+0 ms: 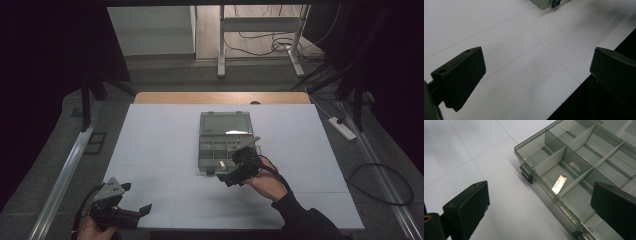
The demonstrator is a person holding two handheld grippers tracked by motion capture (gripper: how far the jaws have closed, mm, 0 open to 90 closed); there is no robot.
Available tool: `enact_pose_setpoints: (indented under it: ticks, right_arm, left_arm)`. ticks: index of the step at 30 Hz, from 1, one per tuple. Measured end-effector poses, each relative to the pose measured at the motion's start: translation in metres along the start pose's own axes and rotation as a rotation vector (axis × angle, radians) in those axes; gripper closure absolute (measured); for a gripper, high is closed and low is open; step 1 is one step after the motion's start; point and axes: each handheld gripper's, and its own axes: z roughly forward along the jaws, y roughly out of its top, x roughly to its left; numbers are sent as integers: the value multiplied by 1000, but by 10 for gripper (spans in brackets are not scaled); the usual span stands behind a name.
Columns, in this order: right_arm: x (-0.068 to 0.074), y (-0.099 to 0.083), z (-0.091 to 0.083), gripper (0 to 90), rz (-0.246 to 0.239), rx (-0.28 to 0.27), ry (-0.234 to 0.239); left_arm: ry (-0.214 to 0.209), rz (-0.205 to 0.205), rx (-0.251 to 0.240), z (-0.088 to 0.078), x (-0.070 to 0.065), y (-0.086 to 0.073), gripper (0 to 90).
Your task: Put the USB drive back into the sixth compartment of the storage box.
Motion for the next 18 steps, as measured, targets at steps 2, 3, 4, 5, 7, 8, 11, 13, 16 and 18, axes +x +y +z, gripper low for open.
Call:
enact_pose_setpoints:
  ticks: [2,3,4,5,7,8,11,13,16,18]
  right_arm:
    - [1,-1,-1,11,0,-1,-1]
    - [1,-2,-1,7,0,-1,-1]
    - [1,-2,-2,5,-1,-2,-2]
    - [2,-3,-2,5,-2,-5,0]
    - [3,-4,-4,5,-14,-4,-1]
    - [4,-5,-4,5,-20,-4,-4]
    - [6,-9,-8,5,-29,-4,-10]
    - [6,-10,-9,5,-32,-5,-10]
    - [6,-13,-12,5,-13,-9,-6]
    - [4,-15,-14,5,1,-4,6]
  left_arm:
    - [0,0,0,0,0,0,0]
    - [0,0,0,0,0,0,0]
    - [0,-1,-1,0,0,0,1]
    - [0,0,-1,0,0,0,1]
    - [0,0,0,0,0,0,1]
    - [-1,-1,-1,0,0,0,0]
    - [0,0,0,0,0,0,0]
    - [0,0,0,0,0,0,0]
    - [0,-1,0,0,0,0,1]
    - [0,0,0,0,0,0,1]
